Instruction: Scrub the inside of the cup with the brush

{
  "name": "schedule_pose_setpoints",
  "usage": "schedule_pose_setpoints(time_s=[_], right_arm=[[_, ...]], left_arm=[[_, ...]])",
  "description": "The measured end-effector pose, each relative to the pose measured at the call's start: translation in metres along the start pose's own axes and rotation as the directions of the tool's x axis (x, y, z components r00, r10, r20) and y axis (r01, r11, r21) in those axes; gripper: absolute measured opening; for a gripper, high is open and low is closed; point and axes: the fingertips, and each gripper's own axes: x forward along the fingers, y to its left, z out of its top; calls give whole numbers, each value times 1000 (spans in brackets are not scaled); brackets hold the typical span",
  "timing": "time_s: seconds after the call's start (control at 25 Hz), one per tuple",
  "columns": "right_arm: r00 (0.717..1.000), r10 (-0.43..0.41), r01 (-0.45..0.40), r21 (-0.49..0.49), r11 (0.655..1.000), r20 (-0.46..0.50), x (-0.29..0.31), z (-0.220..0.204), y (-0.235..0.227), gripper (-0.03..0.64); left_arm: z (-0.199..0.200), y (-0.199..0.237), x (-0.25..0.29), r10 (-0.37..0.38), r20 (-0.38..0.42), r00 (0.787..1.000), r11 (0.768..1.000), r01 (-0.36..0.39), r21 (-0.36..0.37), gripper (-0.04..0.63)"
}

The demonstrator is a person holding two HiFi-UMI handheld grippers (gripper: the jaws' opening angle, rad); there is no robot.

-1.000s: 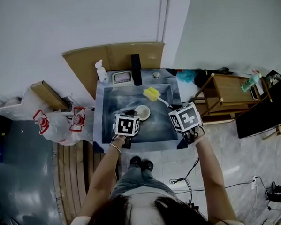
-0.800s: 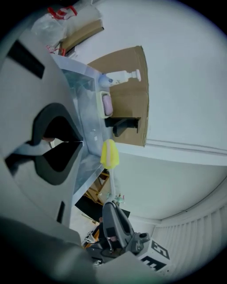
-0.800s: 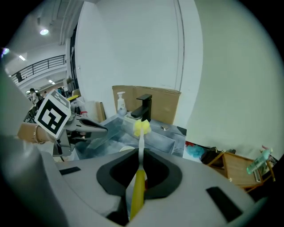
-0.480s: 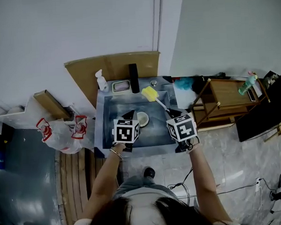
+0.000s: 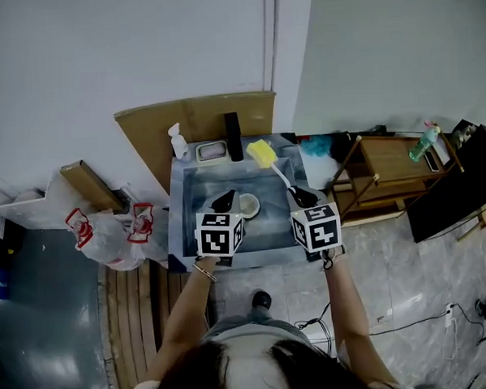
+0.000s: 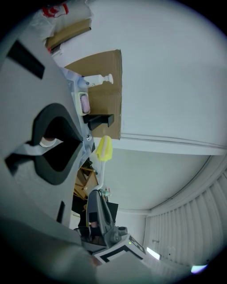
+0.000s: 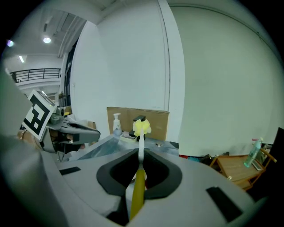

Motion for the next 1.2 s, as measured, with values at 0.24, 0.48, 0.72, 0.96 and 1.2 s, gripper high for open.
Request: schedule_pose_setpoints(time_s=[0.24, 0.48, 0.72, 0.96, 1.2], right_arm=[[996, -26, 25, 3, 1000, 90, -20, 11, 16, 49], [981, -34, 35, -5, 999, 190, -43, 24, 36, 49], [960, -28, 34, -16, 999, 279, -63, 34, 55, 49], [931, -31, 52, -48, 998, 364, -86, 47, 72, 49], [918, -33, 58, -50, 997, 395, -101, 50, 85, 49]], left_arm=[[12, -2, -30, -12, 77, 997, 1000, 10, 27, 9], [29, -7, -66, -23, 173, 985, 998, 13, 60, 9], [42, -10, -97, -39, 263, 964, 995, 14, 95, 9], [53, -13, -126, -49, 339, 939, 992, 6, 126, 8], [54, -19, -148, -71, 381, 922, 985, 4, 174, 8]])
